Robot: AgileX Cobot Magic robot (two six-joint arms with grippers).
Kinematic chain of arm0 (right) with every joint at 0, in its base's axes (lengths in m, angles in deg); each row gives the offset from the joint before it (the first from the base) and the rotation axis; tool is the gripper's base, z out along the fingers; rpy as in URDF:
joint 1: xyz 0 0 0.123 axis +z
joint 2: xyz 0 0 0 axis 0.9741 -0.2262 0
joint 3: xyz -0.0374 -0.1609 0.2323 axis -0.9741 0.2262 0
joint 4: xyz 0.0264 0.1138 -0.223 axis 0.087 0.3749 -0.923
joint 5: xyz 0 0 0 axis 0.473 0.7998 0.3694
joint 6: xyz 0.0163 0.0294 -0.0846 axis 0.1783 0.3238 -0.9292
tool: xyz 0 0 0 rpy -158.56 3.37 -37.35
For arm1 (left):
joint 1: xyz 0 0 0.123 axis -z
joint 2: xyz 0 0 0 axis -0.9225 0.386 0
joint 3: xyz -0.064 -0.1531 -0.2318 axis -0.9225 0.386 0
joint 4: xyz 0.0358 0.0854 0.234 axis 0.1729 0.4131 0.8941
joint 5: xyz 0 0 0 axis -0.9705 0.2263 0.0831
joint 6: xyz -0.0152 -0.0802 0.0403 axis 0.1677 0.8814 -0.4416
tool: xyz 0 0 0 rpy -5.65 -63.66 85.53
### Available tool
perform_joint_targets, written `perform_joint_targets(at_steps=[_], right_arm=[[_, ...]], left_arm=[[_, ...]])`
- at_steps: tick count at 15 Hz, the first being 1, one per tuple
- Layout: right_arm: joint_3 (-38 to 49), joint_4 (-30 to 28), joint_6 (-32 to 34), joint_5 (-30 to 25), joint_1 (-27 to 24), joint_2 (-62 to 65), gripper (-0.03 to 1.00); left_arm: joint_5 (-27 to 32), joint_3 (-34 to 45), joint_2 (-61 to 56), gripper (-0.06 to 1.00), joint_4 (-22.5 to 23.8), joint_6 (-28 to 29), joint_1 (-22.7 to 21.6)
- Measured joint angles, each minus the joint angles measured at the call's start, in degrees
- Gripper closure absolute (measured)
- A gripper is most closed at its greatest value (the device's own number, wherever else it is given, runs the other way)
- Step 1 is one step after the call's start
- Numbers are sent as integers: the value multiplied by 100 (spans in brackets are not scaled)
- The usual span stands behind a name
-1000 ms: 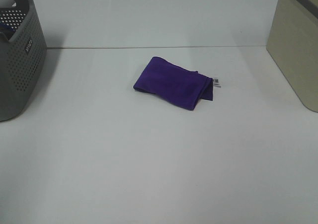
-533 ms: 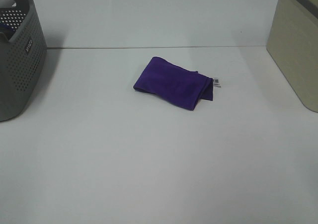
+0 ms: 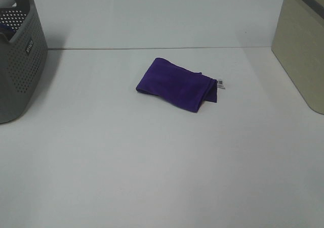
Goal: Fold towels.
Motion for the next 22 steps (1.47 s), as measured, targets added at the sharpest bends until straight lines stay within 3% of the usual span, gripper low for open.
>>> perform_joint_targets(at_steps=[22], right_arm=[[0,-52,-40,0,0,0,15]], left_arm=[[-74,0,0,18,0,0,-252]])
